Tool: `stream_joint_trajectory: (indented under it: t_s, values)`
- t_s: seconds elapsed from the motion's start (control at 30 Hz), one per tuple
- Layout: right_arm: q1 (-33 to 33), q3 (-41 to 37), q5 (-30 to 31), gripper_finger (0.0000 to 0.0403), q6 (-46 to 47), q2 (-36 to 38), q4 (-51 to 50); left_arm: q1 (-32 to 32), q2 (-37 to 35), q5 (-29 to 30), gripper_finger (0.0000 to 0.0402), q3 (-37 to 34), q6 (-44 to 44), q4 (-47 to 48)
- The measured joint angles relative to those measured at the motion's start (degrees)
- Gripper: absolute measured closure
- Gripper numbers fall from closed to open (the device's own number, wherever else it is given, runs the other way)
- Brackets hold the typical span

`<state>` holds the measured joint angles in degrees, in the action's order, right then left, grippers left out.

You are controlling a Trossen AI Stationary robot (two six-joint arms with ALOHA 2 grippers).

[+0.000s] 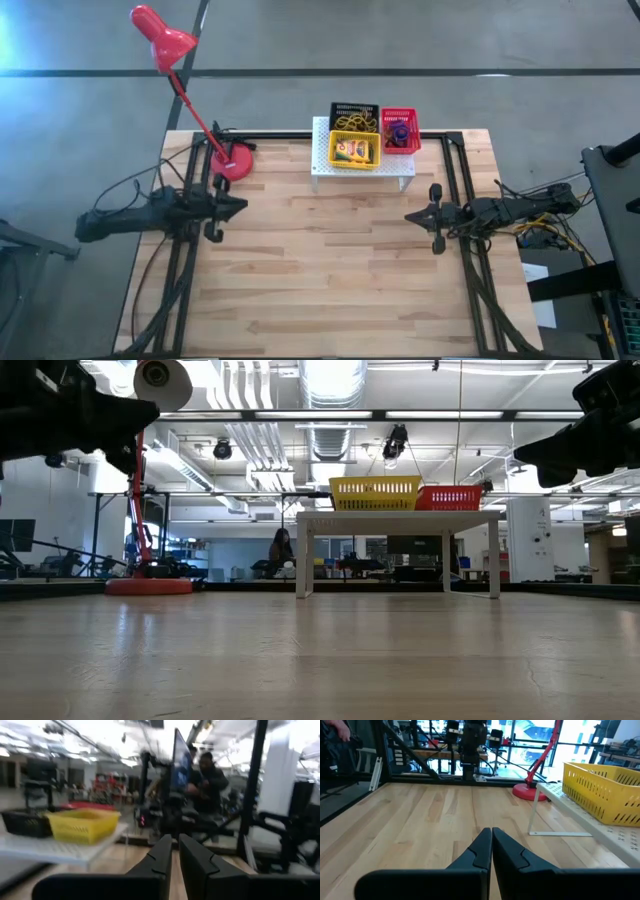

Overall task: Pick & Place Office Desk Supplies
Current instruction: Return to Home Position

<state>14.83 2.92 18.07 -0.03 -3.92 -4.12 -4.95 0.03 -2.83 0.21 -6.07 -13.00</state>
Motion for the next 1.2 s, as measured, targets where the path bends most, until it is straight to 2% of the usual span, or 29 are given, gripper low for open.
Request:
stream_joint_trajectory:
  t_s: [0.23, 1.2]
  values:
    - [0.02, 0.00, -0.03, 0.0394, 0.00, -0.06, 0.00, 2.23, -0.04, 0.53, 0.0363, 0.06, 0.58, 12.38]
    - [0.00, 0.02, -0.05, 0.0394, 0.00, -0.46, 0.00, 2.44, 0.39, 1.36, 0.0363, -0.02, 0.94, 11.77]
